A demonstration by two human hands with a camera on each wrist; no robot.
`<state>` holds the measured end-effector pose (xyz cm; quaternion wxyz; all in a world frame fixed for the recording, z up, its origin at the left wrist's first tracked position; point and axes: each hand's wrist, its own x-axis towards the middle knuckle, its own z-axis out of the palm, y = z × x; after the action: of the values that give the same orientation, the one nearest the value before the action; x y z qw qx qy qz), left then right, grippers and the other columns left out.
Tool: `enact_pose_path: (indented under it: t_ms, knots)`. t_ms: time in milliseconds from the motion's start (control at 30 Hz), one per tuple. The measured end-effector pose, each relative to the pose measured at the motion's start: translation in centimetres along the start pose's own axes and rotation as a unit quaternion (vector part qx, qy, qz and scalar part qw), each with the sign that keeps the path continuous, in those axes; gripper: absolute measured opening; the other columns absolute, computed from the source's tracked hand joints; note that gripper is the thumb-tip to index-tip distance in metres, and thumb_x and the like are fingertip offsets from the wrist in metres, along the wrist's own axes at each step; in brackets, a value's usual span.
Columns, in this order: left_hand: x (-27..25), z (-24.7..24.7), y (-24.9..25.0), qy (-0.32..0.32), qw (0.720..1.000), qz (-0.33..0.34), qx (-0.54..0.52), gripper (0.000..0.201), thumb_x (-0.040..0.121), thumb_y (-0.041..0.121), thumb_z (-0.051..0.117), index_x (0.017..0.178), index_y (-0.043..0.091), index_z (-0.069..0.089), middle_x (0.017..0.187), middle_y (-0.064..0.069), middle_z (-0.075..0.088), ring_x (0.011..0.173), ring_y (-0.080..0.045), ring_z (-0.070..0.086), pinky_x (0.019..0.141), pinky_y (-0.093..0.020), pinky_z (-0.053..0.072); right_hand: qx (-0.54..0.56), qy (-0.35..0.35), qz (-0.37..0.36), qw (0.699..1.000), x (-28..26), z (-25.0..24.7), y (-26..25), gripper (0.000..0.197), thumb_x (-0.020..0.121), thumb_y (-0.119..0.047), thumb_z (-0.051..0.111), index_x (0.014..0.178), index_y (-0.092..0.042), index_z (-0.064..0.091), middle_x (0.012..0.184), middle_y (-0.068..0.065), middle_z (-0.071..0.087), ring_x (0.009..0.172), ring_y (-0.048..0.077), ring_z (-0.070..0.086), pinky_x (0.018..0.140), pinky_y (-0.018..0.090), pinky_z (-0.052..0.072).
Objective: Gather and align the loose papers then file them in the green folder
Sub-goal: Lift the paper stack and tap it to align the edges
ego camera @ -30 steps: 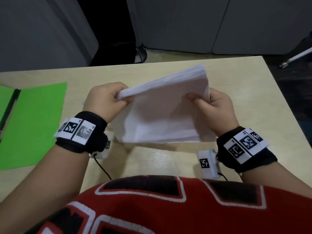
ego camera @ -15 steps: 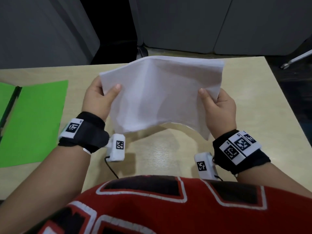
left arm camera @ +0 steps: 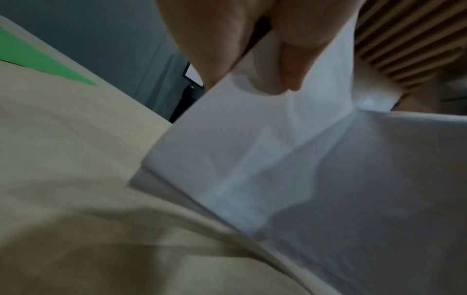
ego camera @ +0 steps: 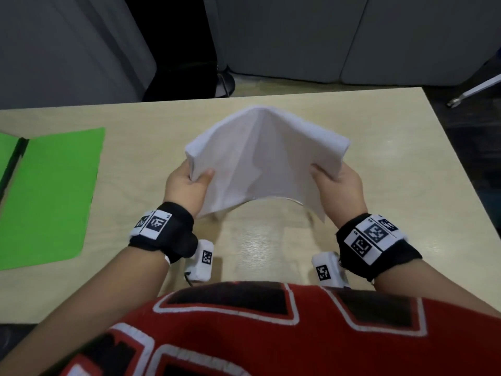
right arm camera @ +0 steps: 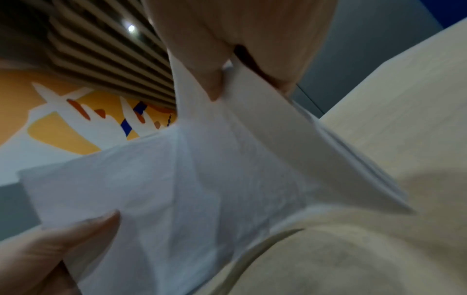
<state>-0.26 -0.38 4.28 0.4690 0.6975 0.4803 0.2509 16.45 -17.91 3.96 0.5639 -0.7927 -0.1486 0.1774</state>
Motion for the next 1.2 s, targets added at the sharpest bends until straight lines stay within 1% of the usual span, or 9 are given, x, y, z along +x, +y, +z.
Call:
enact_pose_path:
  t_ms: [167,333,533,667,767,933,1033,1133,1200]
  knots:
    - [-0.2,-0.6,0.6,0.053,0.996,0.035,-0.061,0.020,0.084,0.015,0.069,0.104,0.012,0.066,0.087,0.008,0.066,0.072,0.006,0.063,0.061,-0.004,0.046,0.143,0.070,-0.030,0.987,-0.2,-0.9,-0.8,0.008,0.086,-0.012,0.069,0.091,-0.018,0.066,0.080,-0.012,0.067,0.067,-0.009,0.062,0.067,0.014,0.052]
    - [-0.9,0.5,-0.3,0.001,0.999,-0.048,0.014,0.037,0.086,0.018,0.066,0.121,0.008,0.059,0.107,-0.003,0.062,0.095,-0.014,0.056,0.082,-0.023,0.041,-0.014,-0.031,0.067,0.997,0.0,-0.1,0.9,0.008,0.085,-0.021,0.067,0.092,-0.017,0.065,0.084,-0.002,0.066,0.085,0.017,0.065,0.071,0.027,0.048]
    - [-0.7,0.0,0.1,0.044,0.999,0.007,-0.016,0.033,0.085,0.016,0.068,0.116,0.010,0.062,0.101,0.002,0.063,0.091,-0.008,0.059,0.067,-0.005,0.044,0.078,0.048,0.025,0.995,0.0,-0.7,0.4,0.008,0.087,-0.023,0.065,0.080,-0.020,0.066,0.076,-0.007,0.065,0.067,0.001,0.059,0.064,0.021,0.049]
    - [-1.0,1.0,-0.7,-0.020,0.997,-0.068,0.030,0.027,0.084,0.021,0.068,0.109,0.013,0.062,0.098,-0.001,0.060,0.091,-0.015,0.057,0.081,-0.025,0.043,-0.059,-0.042,0.057,0.996,0.0,0.0,1.0,0.010,0.089,-0.025,0.061,0.090,-0.015,0.063,0.084,0.003,0.065,0.079,0.017,0.061,0.068,0.028,0.045]
    - [-0.8,0.8,-0.4,-0.008,0.998,-0.061,0.017,0.024,0.083,0.030,0.068,0.103,0.018,0.061,0.093,-0.002,0.059,0.087,-0.015,0.056,0.080,-0.028,0.042,-0.033,-0.010,0.041,0.999,0.1,-0.3,0.7,0.009,0.091,-0.025,0.058,0.086,-0.018,0.062,0.085,0.006,0.064,0.079,0.020,0.058,0.072,0.032,0.047]
    - [-1.1,0.4,-0.2,-0.008,0.998,-0.045,0.050,0.038,0.086,0.021,0.066,0.120,0.007,0.059,0.106,-0.005,0.061,0.089,-0.016,0.057,0.076,-0.024,0.043,-0.030,0.006,0.001,1.000,-0.4,-0.7,0.2,0.009,0.093,-0.023,0.057,0.084,-0.020,0.057,0.070,-0.007,0.057,0.062,0.009,0.051,0.049,0.005,0.038]
    - [-1.2,0.7,-1.3,-0.097,0.985,-0.116,0.079,0.033,0.084,0.023,0.068,0.114,0.012,0.059,0.110,-0.009,0.065,0.082,-0.023,0.063,0.069,-0.026,0.051,-0.122,-0.057,0.033,0.990,-0.2,-0.6,0.4,0.012,0.094,-0.023,0.053,0.091,-0.014,0.059,0.077,0.005,0.058,0.070,0.022,0.052,0.051,0.023,0.037]
    - [-0.5,-0.2,-1.2,-0.069,0.989,-0.077,0.111,0.057,0.071,0.035,0.074,0.120,0.013,0.057,0.114,-0.003,0.065,0.103,-0.022,0.062,0.080,-0.027,0.043,-0.143,-0.033,-0.036,0.989,0.5,-1.3,0.3,0.017,0.096,-0.015,0.050,0.099,-0.007,0.064,0.076,0.004,0.056,0.071,0.023,0.050,0.057,0.024,0.029]
    - [0.0,-0.9,-0.1,0.001,0.997,-0.012,0.075,0.085,0.068,0.030,0.078,0.141,0.024,0.035,0.132,0.004,0.052,0.119,-0.014,0.051,0.093,-0.028,0.041,-0.145,-0.019,-0.104,0.984,0.7,-1.8,-0.1,0.018,0.094,-0.006,0.050,0.100,-0.010,0.067,0.067,-0.010,0.053,0.060,0.009,0.047,0.052,0.013,0.031]
